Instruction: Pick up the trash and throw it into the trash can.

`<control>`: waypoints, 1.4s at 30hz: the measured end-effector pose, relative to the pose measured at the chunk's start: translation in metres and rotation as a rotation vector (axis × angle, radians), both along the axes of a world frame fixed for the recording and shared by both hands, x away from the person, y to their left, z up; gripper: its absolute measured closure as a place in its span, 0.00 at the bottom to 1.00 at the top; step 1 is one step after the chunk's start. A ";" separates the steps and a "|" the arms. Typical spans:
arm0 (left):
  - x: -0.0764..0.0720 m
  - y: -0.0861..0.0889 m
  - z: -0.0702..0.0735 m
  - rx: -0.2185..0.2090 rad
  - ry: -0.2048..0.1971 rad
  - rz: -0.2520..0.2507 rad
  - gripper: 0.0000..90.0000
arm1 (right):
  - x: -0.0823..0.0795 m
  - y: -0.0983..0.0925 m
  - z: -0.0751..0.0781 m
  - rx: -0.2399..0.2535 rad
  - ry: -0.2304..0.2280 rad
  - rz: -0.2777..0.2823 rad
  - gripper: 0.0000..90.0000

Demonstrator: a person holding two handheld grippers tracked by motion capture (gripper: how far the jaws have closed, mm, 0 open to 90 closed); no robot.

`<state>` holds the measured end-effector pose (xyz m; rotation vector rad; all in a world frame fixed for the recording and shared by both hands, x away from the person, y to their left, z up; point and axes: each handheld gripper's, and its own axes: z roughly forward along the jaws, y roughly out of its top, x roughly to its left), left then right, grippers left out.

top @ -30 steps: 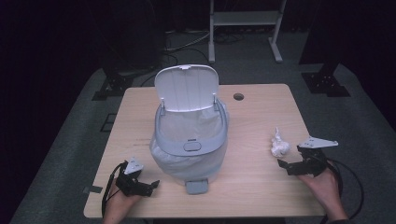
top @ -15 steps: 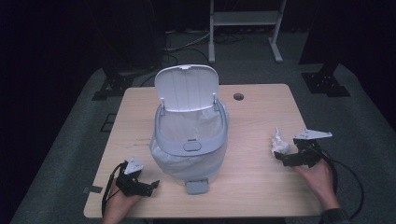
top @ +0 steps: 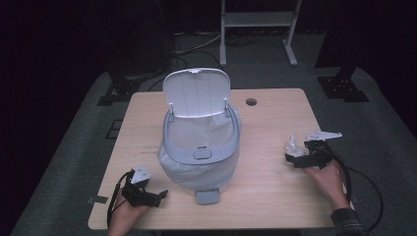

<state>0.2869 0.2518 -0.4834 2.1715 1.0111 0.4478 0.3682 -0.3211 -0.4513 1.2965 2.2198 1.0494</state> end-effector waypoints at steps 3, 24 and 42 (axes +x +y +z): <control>0.000 0.000 0.000 0.000 0.000 0.000 0.00 | 0.007 0.001 -0.005 -0.009 0.011 0.005 0.00; 0.000 0.000 0.000 -0.001 0.000 -0.001 0.00 | 0.017 0.001 -0.027 -0.058 0.065 0.046 0.28; 0.000 0.000 0.000 -0.001 0.000 0.000 0.00 | 0.011 -0.006 -0.017 -0.003 0.072 0.092 0.63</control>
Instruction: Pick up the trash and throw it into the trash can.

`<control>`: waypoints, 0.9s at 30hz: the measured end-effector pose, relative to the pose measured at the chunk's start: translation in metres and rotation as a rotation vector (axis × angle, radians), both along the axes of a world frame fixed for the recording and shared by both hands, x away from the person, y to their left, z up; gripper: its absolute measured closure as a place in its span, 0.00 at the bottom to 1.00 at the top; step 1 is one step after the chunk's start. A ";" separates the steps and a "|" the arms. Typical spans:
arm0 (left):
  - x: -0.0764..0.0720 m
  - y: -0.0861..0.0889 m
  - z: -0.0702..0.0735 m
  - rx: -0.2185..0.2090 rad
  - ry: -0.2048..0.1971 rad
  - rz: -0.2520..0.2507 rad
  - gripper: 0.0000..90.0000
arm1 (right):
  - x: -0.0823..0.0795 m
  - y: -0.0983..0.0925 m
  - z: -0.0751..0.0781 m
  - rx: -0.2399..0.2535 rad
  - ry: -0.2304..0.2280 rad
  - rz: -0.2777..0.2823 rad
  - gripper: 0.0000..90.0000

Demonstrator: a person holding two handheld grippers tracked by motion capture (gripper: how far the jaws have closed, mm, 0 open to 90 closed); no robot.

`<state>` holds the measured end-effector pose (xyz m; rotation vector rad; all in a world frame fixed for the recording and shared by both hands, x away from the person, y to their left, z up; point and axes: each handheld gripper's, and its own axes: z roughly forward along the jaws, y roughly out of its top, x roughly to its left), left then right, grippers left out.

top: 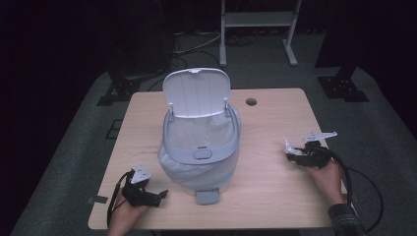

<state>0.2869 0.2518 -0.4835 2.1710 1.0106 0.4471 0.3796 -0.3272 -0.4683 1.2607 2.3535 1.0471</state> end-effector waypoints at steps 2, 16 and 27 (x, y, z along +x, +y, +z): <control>0.000 0.000 0.000 0.000 0.000 0.000 0.00 | -0.002 -0.001 0.004 0.013 -0.003 0.014 0.63; 0.000 0.000 0.000 -0.004 -0.001 0.003 0.00 | -0.011 0.003 0.020 0.043 0.017 0.062 0.63; 0.000 0.000 0.000 -0.005 -0.001 0.004 0.00 | -0.019 0.007 0.033 0.073 0.001 0.103 0.63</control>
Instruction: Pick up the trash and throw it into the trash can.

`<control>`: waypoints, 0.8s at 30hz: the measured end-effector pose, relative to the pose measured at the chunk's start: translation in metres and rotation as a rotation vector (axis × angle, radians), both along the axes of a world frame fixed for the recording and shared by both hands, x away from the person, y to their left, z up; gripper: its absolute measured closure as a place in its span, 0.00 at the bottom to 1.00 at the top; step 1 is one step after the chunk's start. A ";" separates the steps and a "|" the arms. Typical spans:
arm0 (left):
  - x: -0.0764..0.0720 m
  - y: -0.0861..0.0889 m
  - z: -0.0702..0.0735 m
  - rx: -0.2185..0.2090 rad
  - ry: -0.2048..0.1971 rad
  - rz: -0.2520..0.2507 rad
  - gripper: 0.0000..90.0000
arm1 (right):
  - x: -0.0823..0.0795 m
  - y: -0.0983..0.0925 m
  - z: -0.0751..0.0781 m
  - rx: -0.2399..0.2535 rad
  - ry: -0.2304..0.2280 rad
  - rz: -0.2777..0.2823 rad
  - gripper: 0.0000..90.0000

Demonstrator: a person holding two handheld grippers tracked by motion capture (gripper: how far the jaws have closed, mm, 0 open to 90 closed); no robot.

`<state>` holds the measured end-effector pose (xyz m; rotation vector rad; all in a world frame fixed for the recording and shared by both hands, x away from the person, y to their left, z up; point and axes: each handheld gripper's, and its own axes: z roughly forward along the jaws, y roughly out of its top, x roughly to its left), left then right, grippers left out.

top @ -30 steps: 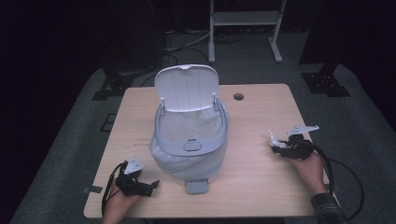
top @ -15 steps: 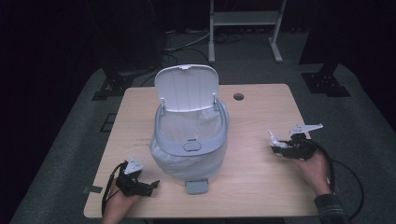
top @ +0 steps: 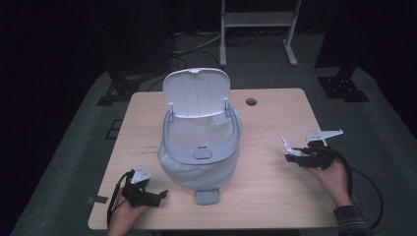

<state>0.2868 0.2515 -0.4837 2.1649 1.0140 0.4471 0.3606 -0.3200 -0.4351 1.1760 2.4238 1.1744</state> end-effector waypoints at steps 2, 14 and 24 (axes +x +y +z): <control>0.000 0.000 0.000 0.000 0.000 0.000 0.00 | -0.001 0.001 0.002 0.007 -0.002 0.006 0.63; 0.000 0.000 0.000 0.006 0.001 -0.003 0.00 | -0.006 0.002 0.015 0.082 -0.021 0.054 0.63; 0.000 0.000 0.000 0.005 0.001 -0.004 0.00 | -0.010 0.006 0.029 0.118 -0.044 0.088 0.63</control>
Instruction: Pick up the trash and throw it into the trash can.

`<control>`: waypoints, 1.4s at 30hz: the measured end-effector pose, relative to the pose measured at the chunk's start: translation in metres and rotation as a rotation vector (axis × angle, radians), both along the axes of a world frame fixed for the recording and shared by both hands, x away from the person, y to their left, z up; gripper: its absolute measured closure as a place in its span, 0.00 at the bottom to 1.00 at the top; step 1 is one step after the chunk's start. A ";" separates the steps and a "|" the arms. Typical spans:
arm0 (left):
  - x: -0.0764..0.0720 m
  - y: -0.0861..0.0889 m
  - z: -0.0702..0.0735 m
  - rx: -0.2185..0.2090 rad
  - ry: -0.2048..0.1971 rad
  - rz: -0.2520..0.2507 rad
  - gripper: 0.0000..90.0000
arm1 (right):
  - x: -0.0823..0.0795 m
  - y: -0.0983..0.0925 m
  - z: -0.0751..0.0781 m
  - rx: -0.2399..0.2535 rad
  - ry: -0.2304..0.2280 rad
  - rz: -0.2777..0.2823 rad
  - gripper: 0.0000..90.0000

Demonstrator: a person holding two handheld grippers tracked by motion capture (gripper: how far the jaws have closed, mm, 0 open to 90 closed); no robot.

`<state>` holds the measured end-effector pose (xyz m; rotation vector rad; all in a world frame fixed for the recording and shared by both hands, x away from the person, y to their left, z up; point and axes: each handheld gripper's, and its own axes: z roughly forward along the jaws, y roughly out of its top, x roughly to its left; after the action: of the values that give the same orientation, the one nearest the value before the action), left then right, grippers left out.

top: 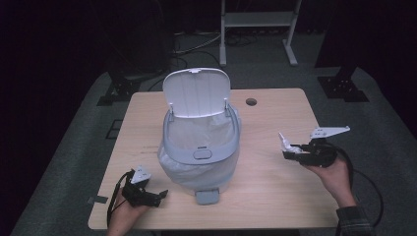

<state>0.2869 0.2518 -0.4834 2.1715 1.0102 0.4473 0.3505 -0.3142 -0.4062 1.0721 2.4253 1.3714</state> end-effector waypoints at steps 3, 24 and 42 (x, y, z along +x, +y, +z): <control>0.000 0.000 0.000 0.000 0.000 0.000 0.00 | -0.001 0.002 0.007 0.027 -0.007 0.021 0.63; 0.000 0.000 0.000 0.001 0.000 -0.003 0.00 | -0.006 0.023 0.049 0.076 -0.081 0.120 0.63; 0.000 0.000 0.000 0.001 0.000 -0.004 0.00 | -0.010 0.040 0.094 0.152 -0.156 0.226 0.63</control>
<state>0.2870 0.2518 -0.4834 2.1741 1.0058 0.4465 0.3405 -0.2746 -0.3122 0.7035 2.4181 1.6643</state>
